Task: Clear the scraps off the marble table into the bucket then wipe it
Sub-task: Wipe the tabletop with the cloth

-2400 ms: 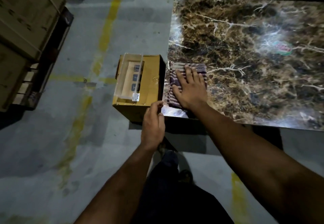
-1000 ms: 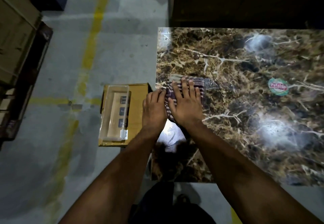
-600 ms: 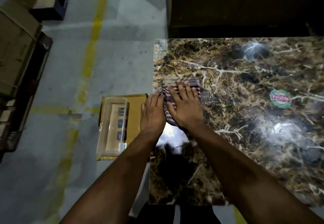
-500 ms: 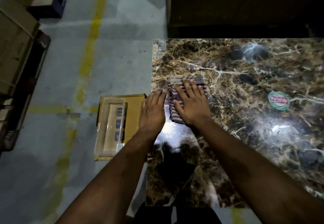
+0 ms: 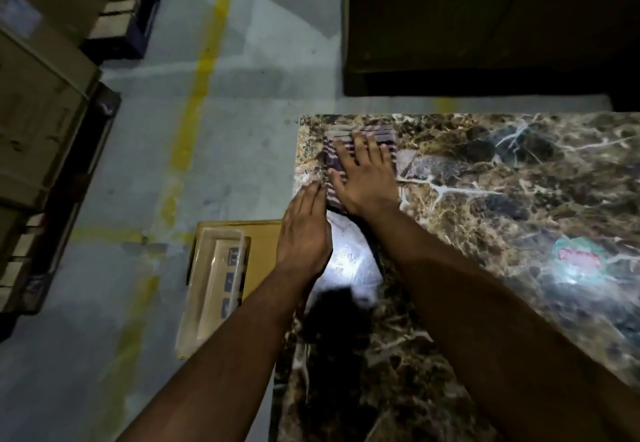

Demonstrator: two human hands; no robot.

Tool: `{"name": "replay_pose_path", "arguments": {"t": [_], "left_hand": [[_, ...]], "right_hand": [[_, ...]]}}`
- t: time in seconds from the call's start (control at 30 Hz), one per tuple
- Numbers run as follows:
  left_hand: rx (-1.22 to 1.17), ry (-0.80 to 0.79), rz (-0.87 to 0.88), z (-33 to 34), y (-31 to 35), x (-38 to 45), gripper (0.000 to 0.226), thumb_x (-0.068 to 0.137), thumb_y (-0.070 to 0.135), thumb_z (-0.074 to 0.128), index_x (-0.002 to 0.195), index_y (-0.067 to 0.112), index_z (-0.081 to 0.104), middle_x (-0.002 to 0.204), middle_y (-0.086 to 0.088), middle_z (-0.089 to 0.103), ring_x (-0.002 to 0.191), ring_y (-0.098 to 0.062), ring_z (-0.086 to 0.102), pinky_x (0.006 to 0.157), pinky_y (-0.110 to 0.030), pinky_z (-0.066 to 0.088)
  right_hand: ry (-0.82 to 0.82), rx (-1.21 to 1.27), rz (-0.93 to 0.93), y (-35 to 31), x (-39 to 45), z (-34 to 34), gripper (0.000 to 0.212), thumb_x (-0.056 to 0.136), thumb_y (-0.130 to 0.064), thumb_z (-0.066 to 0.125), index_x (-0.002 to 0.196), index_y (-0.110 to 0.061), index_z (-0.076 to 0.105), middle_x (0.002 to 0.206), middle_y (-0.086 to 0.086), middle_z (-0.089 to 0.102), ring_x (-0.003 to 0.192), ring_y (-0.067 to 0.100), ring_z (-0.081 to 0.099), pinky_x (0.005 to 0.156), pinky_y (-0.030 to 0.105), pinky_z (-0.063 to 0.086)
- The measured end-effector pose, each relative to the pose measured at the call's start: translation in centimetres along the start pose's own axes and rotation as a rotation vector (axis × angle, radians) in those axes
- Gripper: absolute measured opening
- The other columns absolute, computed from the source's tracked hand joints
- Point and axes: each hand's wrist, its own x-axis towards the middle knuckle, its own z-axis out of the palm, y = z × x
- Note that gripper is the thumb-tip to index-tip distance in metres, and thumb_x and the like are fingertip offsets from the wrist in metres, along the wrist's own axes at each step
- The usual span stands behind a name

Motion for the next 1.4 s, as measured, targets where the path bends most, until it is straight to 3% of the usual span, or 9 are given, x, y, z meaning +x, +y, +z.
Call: {"name": "replay_pose_path", "arguments": {"t": [0.13, 0.3, 0.47, 0.63, 0.8, 0.97, 1.17, 1.3, 1.4], "left_hand": [[-0.007, 0.008, -0.004, -0.1, 0.6, 2.3, 0.058, 0.098, 0.012, 0.043, 0.155, 0.016, 0.030, 0.163, -0.004, 0.027, 0.150, -0.021, 0.021, 0.125, -0.037, 0.017], [0.004, -0.009, 0.014, 0.3, 1.5, 4.1, 0.058, 0.101, 0.018, 0.039, 0.157, 0.015, 0.024, 0.166, -0.004, 0.020, 0.152, -0.021, 0.016, 0.125, -0.037, 0.015], [0.022, 0.003, -0.052, 0.3, 2.1, 5.0, 0.060, 0.103, 0.022, 0.039, 0.158, 0.014, 0.018, 0.165, -0.005, 0.018, 0.152, -0.022, 0.014, 0.125, -0.036, 0.009], [0.021, -0.024, -0.012, 0.5, 3.4, 5.1, 0.058, 0.104, 0.026, 0.036, 0.159, 0.016, 0.018, 0.167, -0.003, 0.017, 0.153, -0.022, 0.012, 0.124, -0.036, 0.008], [0.025, -0.010, -0.035, 1.0, 5.4, 5.5, 0.057, 0.105, 0.026, 0.033, 0.159, 0.013, 0.018, 0.167, -0.004, 0.016, 0.154, -0.020, 0.010, 0.124, -0.035, 0.003], [0.042, -0.016, -0.036, 1.6, 6.4, 4.6, 0.057, 0.106, 0.027, 0.032, 0.159, 0.016, 0.017, 0.168, -0.003, 0.014, 0.154, -0.019, 0.010, 0.120, -0.031, -0.006], [0.062, -0.028, -0.048, 2.2, 6.6, 3.3, 0.058, 0.104, 0.022, 0.033, 0.159, 0.017, 0.017, 0.167, -0.002, 0.015, 0.154, -0.020, 0.011, 0.124, -0.036, 0.002], [0.036, -0.018, -0.028, 2.3, 6.6, 1.3, 0.057, 0.105, 0.025, 0.035, 0.159, 0.017, 0.020, 0.167, -0.002, 0.017, 0.154, -0.021, 0.012, 0.124, -0.035, 0.005], [0.056, -0.019, -0.021, 2.7, 6.4, 0.5, 0.056, 0.104, 0.023, 0.037, 0.158, 0.017, 0.024, 0.166, -0.003, 0.021, 0.153, -0.021, 0.014, 0.124, -0.037, 0.009]], "right_hand": [[-0.033, -0.028, -0.154, 2.3, -0.1, 0.1, 0.068, 0.100, -0.062, 0.021, 0.163, -0.035, 0.016, 0.171, 0.006, 0.014, 0.158, 0.027, 0.007, 0.127, 0.049, 0.006], [-0.007, -0.014, -0.011, 2.9, 5.3, -1.2, 0.069, 0.101, -0.061, 0.020, 0.164, -0.034, 0.010, 0.172, 0.008, 0.009, 0.158, 0.029, 0.003, 0.127, 0.049, 0.002], [-0.034, -0.033, -0.155, 4.0, 4.2, -1.2, 0.067, 0.101, -0.062, 0.021, 0.163, -0.036, 0.013, 0.172, 0.006, 0.011, 0.159, 0.027, 0.006, 0.128, 0.048, 0.003], [-0.012, -0.055, 0.050, 9.6, 5.2, -2.9, 0.072, 0.099, -0.066, 0.010, 0.163, -0.035, 0.008, 0.172, 0.008, 0.010, 0.158, 0.030, 0.006, 0.127, 0.051, 0.006], [-0.045, -0.066, -0.132, 7.7, 2.0, -1.9, 0.067, 0.102, -0.062, 0.016, 0.163, -0.036, 0.009, 0.172, 0.006, 0.010, 0.159, 0.028, 0.004, 0.128, 0.049, 0.004], [-0.022, -0.064, 0.027, 11.7, 0.5, -3.0, 0.069, 0.100, -0.065, 0.013, 0.163, -0.035, 0.010, 0.172, 0.006, 0.009, 0.158, 0.029, 0.005, 0.127, 0.050, 0.005], [-0.040, -0.040, -0.144, 8.2, -3.2, -1.7, 0.066, 0.102, -0.063, 0.017, 0.163, -0.037, 0.010, 0.172, 0.006, 0.009, 0.159, 0.026, 0.002, 0.128, 0.048, 0.003], [-0.012, -0.050, -0.011, 11.4, -5.0, -2.1, 0.068, 0.101, -0.064, 0.016, 0.163, -0.037, 0.012, 0.172, 0.006, 0.009, 0.159, 0.027, 0.006, 0.128, 0.050, 0.006], [-0.020, -0.029, -0.002, 7.6, -4.0, -1.8, 0.069, 0.100, -0.061, 0.018, 0.163, -0.033, 0.014, 0.172, 0.007, 0.009, 0.158, 0.030, 0.005, 0.128, 0.049, 0.003]]}}
